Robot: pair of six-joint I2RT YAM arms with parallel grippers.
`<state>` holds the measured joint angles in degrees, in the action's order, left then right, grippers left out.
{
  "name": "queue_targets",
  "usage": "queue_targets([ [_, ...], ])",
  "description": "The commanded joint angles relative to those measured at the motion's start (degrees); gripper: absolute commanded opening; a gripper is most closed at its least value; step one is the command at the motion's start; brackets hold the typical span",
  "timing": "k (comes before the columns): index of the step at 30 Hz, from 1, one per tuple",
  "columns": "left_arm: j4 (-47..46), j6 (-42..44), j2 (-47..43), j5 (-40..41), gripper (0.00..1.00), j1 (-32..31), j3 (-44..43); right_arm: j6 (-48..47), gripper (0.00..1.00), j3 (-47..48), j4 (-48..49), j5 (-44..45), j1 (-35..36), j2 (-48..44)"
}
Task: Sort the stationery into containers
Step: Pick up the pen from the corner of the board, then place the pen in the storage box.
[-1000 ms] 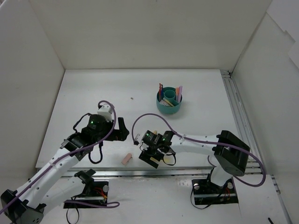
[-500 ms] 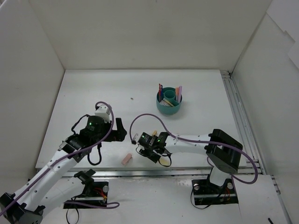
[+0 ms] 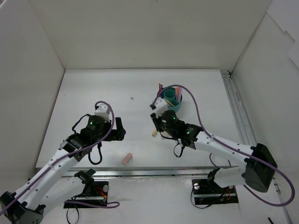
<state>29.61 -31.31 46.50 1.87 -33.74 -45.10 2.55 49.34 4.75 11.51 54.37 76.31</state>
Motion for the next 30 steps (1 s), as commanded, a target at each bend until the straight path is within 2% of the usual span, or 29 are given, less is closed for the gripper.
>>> queue_targets([
  [1, -2.1, 1.6, 1.4, 1.3, 1.0, 0.3, -3.8, -1.3, 0.0, -2.3, 22.5, 4.0, -5.8, -4.3],
  [2, -2.2, 2.1, 1.7, 1.3, 1.0, 0.3, -4.4, -1.2, 0.0, -1.3, 25.6, 3.9, -9.1, -4.0],
  [7, -2.2, 3.1, 4.5, 1.2, 1.0, 0.9, -7.4, 1.6, 0.0, 3.4, 29.1, -0.1, -18.1, 0.4],
  [11, -3.2, 3.4, 6.2, 0.6, 1.0, 0.9, -8.3, 2.3, 0.0, 2.0, 39.4, -3.9, -26.3, 1.5],
  [17, -5.4, 4.6, 9.7, -3.5, 1.0, 3.2, -9.6, 1.1, 0.02, 2.4, 46.2, -14.8, -35.9, 3.8],
  [22, -6.2, 5.0, 11.6, -5.0, 1.0, 4.7, -10.7, 2.8, 0.02, 3.0, 49.6, -28.4, -40.8, 8.9],
  [24, -6.7, 5.2, 12.5, -5.6, 1.0, 5.3, -11.1, 0.6, 0.03, 3.5, 51.4, -35.4, -42.1, 11.8],
  [30, -6.9, 5.5, 14.2, -6.2, 1.0, 5.3, -12.1, 2.9, 0.04, 5.0, 59.7, -46.6, -46.2, 19.9],
])
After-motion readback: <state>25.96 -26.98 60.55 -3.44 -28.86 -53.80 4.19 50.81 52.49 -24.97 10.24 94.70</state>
